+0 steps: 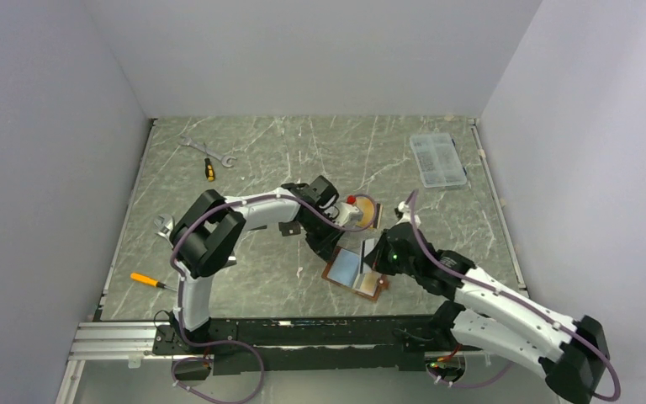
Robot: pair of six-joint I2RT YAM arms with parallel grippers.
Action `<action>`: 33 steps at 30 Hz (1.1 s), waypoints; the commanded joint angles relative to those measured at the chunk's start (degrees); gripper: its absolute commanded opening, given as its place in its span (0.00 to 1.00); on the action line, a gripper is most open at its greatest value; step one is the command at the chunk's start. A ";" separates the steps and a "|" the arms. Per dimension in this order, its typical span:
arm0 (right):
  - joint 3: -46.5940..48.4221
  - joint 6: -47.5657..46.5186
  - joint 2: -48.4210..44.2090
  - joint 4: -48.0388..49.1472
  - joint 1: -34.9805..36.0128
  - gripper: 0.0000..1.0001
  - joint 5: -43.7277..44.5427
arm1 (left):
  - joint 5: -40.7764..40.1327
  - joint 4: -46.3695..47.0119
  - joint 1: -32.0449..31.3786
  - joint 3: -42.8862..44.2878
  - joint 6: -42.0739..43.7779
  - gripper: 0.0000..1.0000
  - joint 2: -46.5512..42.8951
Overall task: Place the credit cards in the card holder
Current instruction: Turn over the card slot in the card holder.
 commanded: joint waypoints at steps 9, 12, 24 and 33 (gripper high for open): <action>-12.34 0.78 4.27 18.10 -4.05 0.00 -19.29 | 8.73 2.66 1.23 -11.81 1.84 0.20 -9.09; -16.05 1.31 1.85 21.35 -8.31 0.00 -24.26 | 10.51 3.96 1.19 -13.95 2.71 0.21 -9.38; -20.07 1.98 -0.25 21.21 -12.66 0.00 -28.77 | 13.31 1.81 1.31 -12.12 7.99 0.21 -11.03; -21.71 1.61 -2.47 20.27 -15.22 0.00 -31.44 | 12.50 -1.28 1.95 -2.35 17.08 0.27 -8.88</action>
